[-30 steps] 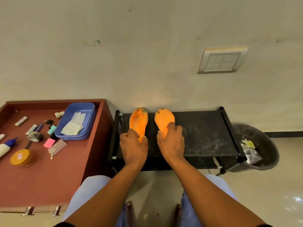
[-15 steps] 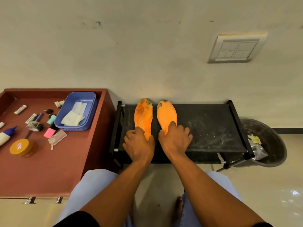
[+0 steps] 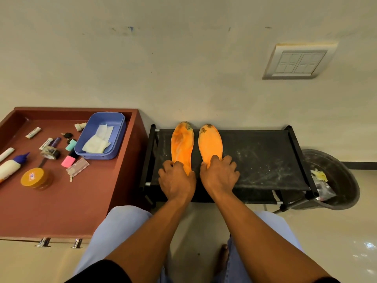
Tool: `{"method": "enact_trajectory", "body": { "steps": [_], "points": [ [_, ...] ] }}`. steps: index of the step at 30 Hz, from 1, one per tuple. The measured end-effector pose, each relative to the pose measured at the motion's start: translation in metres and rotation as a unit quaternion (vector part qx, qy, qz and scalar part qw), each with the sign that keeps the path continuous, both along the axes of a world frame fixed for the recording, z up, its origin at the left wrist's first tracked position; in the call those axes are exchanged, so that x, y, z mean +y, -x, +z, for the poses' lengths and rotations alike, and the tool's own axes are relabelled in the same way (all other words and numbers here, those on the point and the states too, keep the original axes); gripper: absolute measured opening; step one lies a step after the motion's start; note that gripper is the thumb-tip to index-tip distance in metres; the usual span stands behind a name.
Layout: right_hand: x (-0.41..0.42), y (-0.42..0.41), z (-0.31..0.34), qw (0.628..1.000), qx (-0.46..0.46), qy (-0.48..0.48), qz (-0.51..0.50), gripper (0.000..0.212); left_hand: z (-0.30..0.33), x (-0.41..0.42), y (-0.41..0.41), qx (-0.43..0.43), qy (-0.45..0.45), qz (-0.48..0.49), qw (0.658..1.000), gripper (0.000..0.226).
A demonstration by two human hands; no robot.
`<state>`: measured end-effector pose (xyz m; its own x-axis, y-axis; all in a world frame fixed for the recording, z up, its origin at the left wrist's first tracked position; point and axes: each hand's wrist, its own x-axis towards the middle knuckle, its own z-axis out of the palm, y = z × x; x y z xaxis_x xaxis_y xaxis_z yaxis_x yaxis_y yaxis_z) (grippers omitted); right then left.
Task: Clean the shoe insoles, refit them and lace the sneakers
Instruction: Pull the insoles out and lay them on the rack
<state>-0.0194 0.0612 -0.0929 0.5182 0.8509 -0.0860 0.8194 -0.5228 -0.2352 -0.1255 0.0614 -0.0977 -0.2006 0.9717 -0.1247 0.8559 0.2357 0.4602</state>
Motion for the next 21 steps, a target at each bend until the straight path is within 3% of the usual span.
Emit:
{"method": "enact_trajectory", "body": {
  "steps": [7,14,18,21],
  "points": [
    [0.001,0.002,0.011,0.999,0.014,0.036,0.013,0.039,0.021,-0.004,0.000,-0.035,0.042,0.008,0.998,0.042],
    [0.011,0.008,0.030,0.993,0.038,-0.036,0.105,0.038,0.058,0.017,0.012,-0.138,0.003,0.028,0.990,0.038],
    [0.021,0.022,0.038,0.982,0.052,-0.043,0.176,0.032,0.079,0.033,0.033,-0.090,-0.008,-0.087,0.992,0.040],
    [0.034,0.034,0.039,0.968,0.044,-0.022,0.247,0.040,0.094,0.044,0.060,-0.046,-0.033,-0.114,0.992,0.029]
  ]
}}
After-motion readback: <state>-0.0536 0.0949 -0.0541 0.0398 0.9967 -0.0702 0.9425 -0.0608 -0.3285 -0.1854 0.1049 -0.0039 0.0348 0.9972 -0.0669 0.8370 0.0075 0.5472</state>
